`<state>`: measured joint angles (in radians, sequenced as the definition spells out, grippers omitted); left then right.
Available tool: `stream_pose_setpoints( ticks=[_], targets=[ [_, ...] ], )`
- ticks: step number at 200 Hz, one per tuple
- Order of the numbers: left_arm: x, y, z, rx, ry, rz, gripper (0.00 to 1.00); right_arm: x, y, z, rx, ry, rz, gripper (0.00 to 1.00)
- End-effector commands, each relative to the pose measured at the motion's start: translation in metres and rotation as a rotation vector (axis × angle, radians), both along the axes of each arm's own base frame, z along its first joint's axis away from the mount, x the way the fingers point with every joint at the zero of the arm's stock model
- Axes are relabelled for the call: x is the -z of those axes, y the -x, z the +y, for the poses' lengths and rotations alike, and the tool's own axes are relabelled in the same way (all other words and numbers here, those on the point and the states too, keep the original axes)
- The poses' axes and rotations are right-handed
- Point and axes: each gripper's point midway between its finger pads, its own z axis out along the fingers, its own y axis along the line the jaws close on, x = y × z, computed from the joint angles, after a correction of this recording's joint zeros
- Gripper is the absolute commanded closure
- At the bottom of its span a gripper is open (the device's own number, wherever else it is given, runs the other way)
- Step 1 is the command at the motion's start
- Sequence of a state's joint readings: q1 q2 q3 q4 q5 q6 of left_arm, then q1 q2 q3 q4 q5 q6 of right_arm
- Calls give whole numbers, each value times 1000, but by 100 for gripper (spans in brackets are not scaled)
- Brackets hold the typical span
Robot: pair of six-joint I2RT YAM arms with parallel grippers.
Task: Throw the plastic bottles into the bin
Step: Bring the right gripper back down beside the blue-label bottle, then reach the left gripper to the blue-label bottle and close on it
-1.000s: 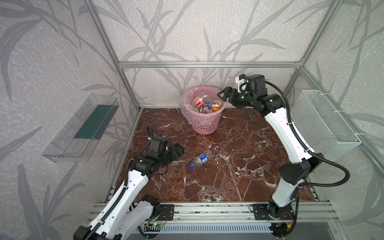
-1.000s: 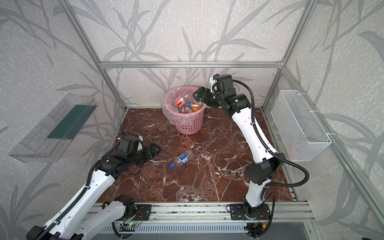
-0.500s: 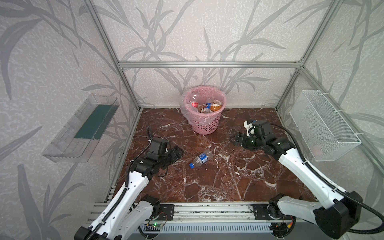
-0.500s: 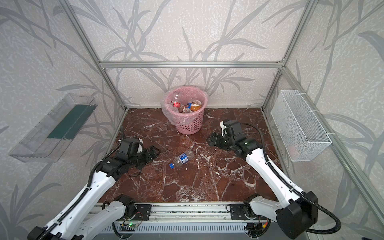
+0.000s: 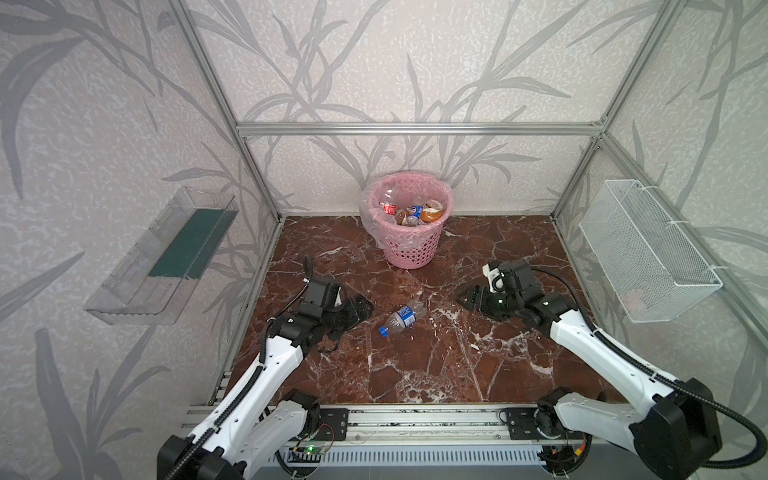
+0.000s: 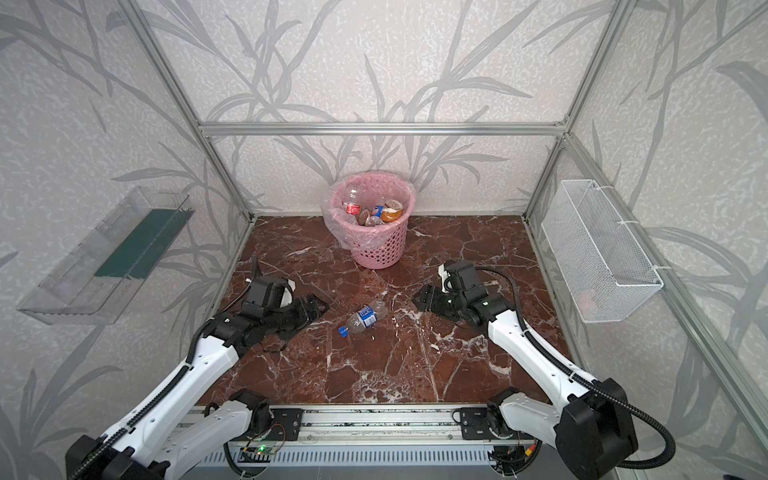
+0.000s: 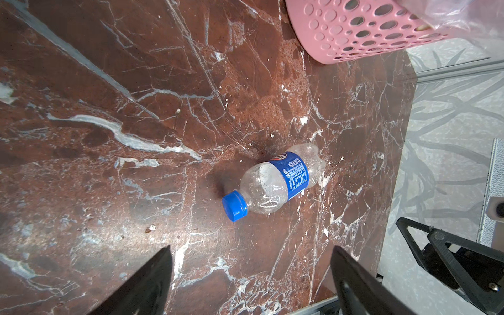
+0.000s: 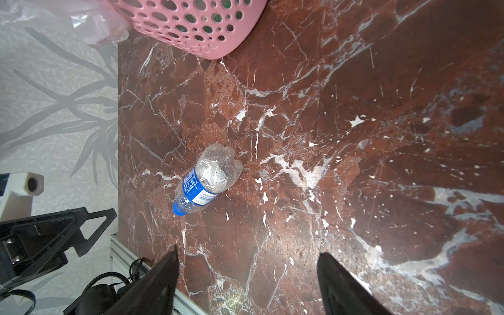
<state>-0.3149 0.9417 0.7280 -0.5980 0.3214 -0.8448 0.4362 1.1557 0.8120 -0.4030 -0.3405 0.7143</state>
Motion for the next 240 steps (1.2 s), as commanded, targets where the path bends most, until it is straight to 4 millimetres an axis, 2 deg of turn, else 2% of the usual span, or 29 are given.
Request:
stream_pose_setpoints(
  ticks=[1,60,104,135,167,217,240],
  targets=[
    [1,-4,-7,32,14,-23,10,-5,1,3,-5,-41,-20,21],
    [11,-16,-23,66,18,-32,9,2,4,5,-4,-58,0,21],
    [18,-30,-44,141,-30,-46,8,3,6,4,0,-61,4,22],
    [31,-38,-60,195,-51,-29,7,3,7,3,2,-61,5,22],
    [46,-41,-76,245,-78,-4,6,2,10,1,6,-55,-1,22],
    [63,-46,-86,279,-105,28,6,4,12,-1,9,-47,4,22],
    [67,-42,-94,299,-106,37,6,5,12,-1,11,-45,7,22]
  ],
)
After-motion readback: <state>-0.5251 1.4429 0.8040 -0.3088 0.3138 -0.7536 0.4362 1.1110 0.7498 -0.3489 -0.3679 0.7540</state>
